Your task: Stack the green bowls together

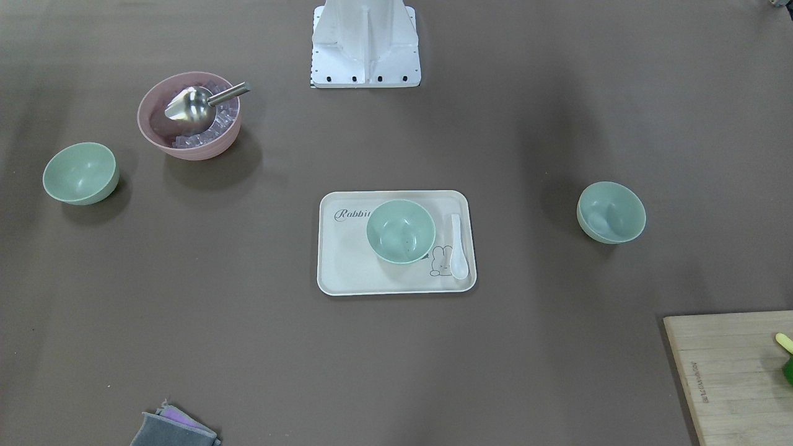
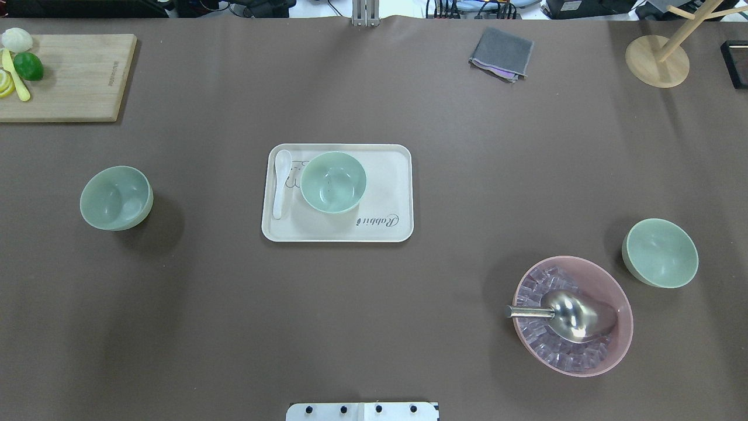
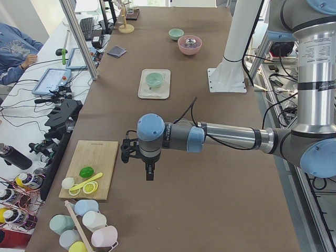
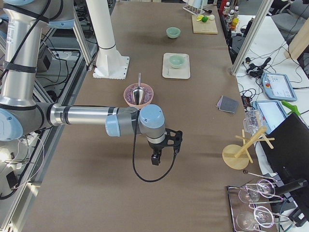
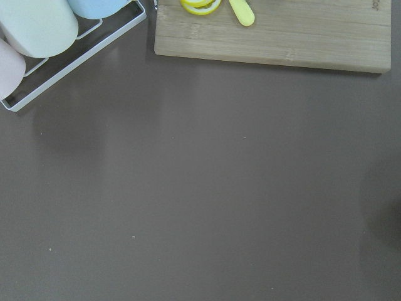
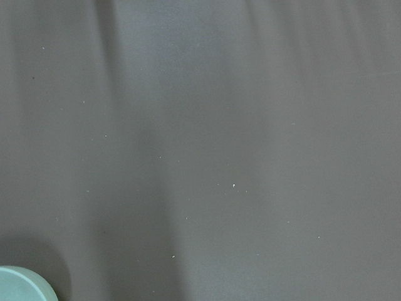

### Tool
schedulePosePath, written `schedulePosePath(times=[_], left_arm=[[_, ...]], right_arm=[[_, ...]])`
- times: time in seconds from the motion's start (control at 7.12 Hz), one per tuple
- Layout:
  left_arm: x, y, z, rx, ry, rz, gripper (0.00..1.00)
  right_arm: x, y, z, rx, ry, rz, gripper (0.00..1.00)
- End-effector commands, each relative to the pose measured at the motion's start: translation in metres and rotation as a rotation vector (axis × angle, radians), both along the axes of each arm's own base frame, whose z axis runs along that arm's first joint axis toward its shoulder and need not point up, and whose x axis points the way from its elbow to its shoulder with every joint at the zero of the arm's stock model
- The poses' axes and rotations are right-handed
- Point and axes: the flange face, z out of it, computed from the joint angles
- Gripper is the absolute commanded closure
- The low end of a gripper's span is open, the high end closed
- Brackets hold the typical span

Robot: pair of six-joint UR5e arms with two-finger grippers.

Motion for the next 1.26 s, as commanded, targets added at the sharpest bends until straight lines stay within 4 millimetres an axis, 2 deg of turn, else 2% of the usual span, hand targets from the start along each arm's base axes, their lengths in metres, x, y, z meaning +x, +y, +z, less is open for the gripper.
schedulePosePath(times=[0.0,0.56,0.7,0.84,0.98,1.12], left_arm=[[0.0,0.0,-0.001,0.001,0.0,0.0,0.01],[0.001,-0.001,-0.002,0.005,-0.001,0.002,0.01],[0.0,-0.003,-0.002,0.007,-0.001,0.002,0.01],[0.002,-0.003,-0.004,0.01,0.007,0.003,0.01],[0.014,-0.019,-0.017,0.066,-0.001,0.026,0.01],[0.029,-0.022,-0.017,0.067,0.002,0.054,0.01]], right_arm=[[0.0,0.0,0.0,0.001,0.001,0.0,0.0],[0.0,0.0,0.002,-0.007,0.002,0.001,0.0],[-0.002,0.001,0.015,-0.032,-0.014,-0.001,0.0],[-0.006,0.002,0.019,-0.049,-0.079,-0.009,0.0],[-0.013,0.002,0.022,-0.063,-0.194,-0.025,0.0],[-0.017,-0.005,0.018,-0.021,-0.234,-0.039,0.0]])
